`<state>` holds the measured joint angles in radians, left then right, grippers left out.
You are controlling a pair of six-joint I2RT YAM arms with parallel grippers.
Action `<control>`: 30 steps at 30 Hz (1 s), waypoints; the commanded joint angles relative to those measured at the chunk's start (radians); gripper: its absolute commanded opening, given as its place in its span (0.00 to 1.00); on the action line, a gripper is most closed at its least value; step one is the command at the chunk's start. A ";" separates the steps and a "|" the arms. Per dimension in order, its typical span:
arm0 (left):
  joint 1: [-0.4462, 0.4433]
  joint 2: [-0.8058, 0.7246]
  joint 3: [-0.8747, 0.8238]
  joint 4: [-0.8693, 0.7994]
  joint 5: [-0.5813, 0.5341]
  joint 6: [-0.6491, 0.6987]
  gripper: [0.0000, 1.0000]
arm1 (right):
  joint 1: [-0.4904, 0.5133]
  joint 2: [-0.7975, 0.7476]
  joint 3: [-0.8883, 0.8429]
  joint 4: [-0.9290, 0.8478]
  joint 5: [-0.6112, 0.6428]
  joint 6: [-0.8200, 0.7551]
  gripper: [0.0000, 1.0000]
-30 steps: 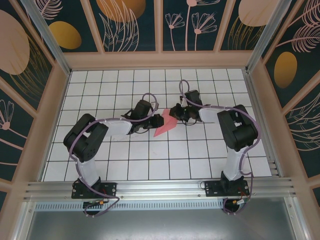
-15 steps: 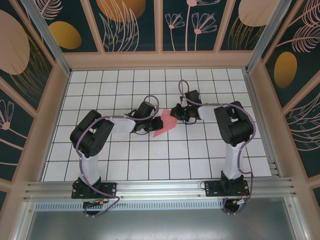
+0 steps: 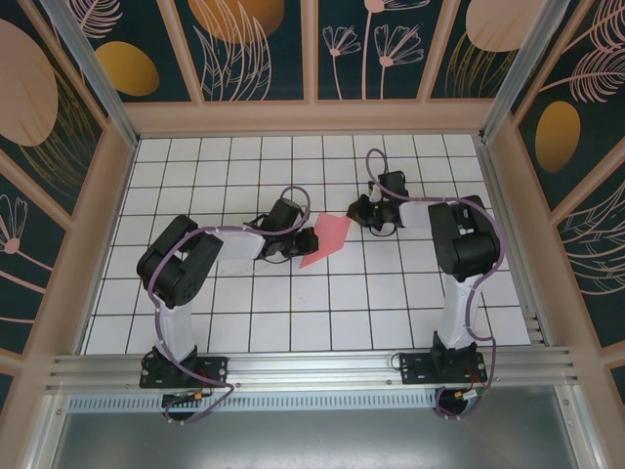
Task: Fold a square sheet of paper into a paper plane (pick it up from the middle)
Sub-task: Fourth fold the wing at the center of the table.
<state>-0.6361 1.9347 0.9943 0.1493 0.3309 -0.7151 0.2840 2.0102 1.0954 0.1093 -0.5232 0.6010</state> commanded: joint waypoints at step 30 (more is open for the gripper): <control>0.018 -0.093 -0.016 0.086 -0.118 -0.055 0.30 | 0.181 -0.121 -0.023 -0.134 0.164 0.303 0.40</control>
<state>-0.6281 1.8244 0.9874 0.2317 0.2291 -0.7506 0.4538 1.8721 1.0317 -0.0120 -0.3656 0.8867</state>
